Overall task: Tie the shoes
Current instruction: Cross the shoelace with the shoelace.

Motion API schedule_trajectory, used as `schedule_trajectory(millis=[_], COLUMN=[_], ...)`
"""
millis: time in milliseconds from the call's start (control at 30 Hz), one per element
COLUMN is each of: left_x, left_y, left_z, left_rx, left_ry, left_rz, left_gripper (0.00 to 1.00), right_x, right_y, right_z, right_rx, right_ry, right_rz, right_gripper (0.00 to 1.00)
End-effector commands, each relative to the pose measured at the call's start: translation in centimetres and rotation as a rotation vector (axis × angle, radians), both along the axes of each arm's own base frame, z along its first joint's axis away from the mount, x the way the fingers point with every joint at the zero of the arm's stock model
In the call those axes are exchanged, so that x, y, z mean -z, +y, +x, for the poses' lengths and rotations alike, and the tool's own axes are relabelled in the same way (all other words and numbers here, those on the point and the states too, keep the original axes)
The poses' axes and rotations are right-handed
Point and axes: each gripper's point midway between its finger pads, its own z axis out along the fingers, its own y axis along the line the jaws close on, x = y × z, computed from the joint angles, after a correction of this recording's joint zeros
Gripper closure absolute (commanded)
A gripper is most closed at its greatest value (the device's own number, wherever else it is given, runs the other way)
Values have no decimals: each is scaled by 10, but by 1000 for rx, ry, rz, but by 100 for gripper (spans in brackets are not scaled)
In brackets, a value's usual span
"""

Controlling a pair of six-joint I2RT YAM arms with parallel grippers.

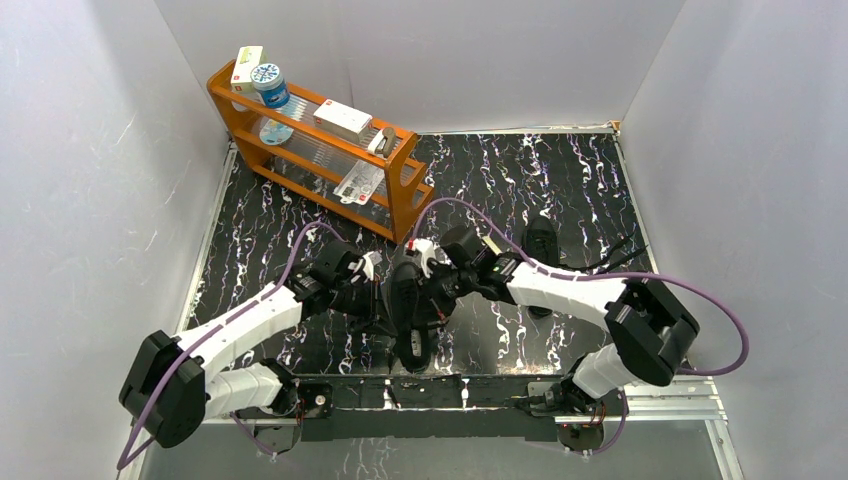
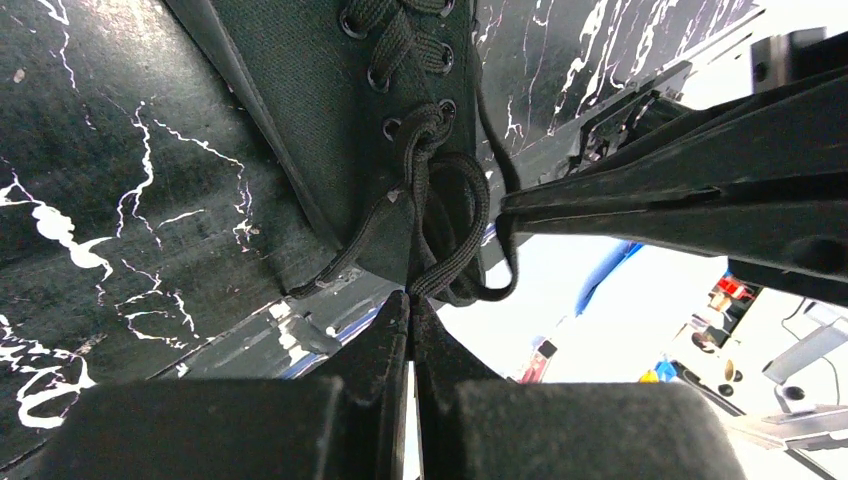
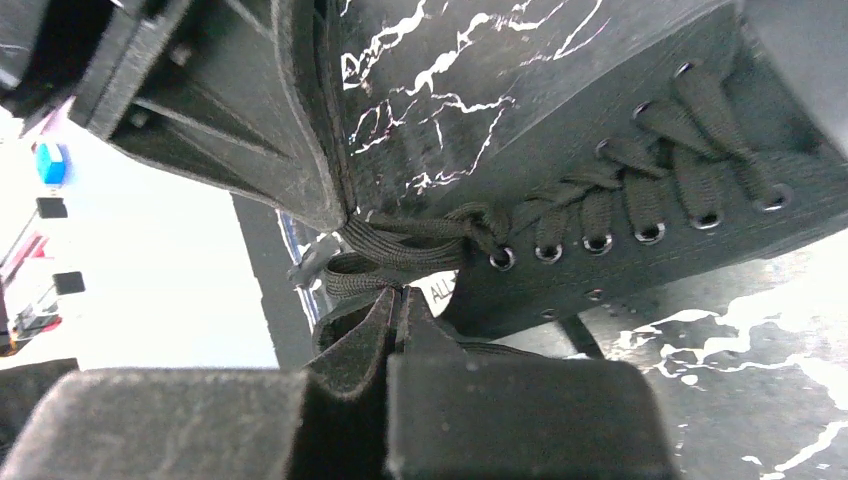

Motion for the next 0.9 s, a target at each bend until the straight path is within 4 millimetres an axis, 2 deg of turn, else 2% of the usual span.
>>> schedule_trajectory(millis=[0,100,433,500,567,633,733,867], left_x=[-7,-6,-2,-5,-15,-25,-27,-24], left_y=[5,13,33,34,25,16,16,27], left_z=[-4,-1,-2,-2,-1,-2,-5,0], left_rx=[59,67,61,64,81,106,122,122], left_ry=[-4,-23,-11,-14,-28,-39,-47,-36], left_rz=[40,109,241,244,183,118,106,200], left_gripper=[100,100,99,99,98,94,82,61], right_x=[11,19,14,16,17,14,12,12], right_y=[3,3,10,11,11,12,14,15], right_z=[-13,-13,-27,-33,-38,-36,-31,-27], right_rx=[12,36,42,26,20,38,73,88], right_ry=[97,116,170,166,172,167,157,139], right_rz=[-27,-72,-46,-62,-70,-60,-41,-46], right_gripper=[100,100,100,100,100,100,100,100])
